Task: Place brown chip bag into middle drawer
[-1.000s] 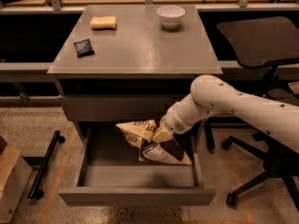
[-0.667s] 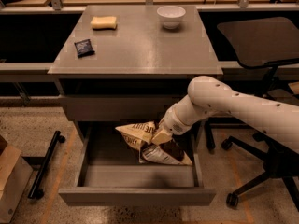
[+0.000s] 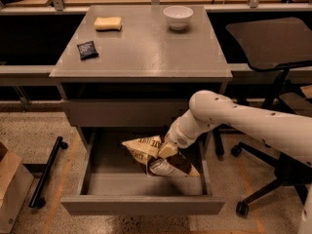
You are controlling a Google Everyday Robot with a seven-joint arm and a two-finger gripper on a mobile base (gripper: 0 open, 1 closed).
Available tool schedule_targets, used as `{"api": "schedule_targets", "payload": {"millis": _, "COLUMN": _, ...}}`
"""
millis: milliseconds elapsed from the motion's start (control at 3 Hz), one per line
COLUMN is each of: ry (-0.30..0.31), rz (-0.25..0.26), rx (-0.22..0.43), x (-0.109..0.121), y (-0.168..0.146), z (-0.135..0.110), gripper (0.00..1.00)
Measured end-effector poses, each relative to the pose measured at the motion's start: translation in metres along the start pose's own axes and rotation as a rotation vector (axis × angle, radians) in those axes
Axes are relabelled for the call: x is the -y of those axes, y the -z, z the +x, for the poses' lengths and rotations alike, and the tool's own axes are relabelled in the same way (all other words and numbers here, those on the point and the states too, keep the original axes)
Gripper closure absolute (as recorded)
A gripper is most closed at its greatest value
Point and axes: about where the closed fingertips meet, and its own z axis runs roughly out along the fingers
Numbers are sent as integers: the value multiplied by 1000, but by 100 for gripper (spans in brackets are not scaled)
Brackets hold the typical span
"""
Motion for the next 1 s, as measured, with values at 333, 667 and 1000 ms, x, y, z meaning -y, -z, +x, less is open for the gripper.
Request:
{"api": "schedule_targets", "payload": {"millis": 333, "ry": -34, "rz": -19, "rx": -34, "x": 11, "y": -26, "z": 26, "gripper": 83}}
{"api": "schedule_targets", "payload": {"millis": 667, "ry": -90, "rz": -34, "rx": -66, "x": 20, "y": -50, "z": 57, "gripper": 60}}
{"api": "schedule_targets", "payload": {"millis": 1000, "ry": -175, "rz": -49, "rx": -51, "x": 27, "y": -73, "z": 87, "gripper": 29}}
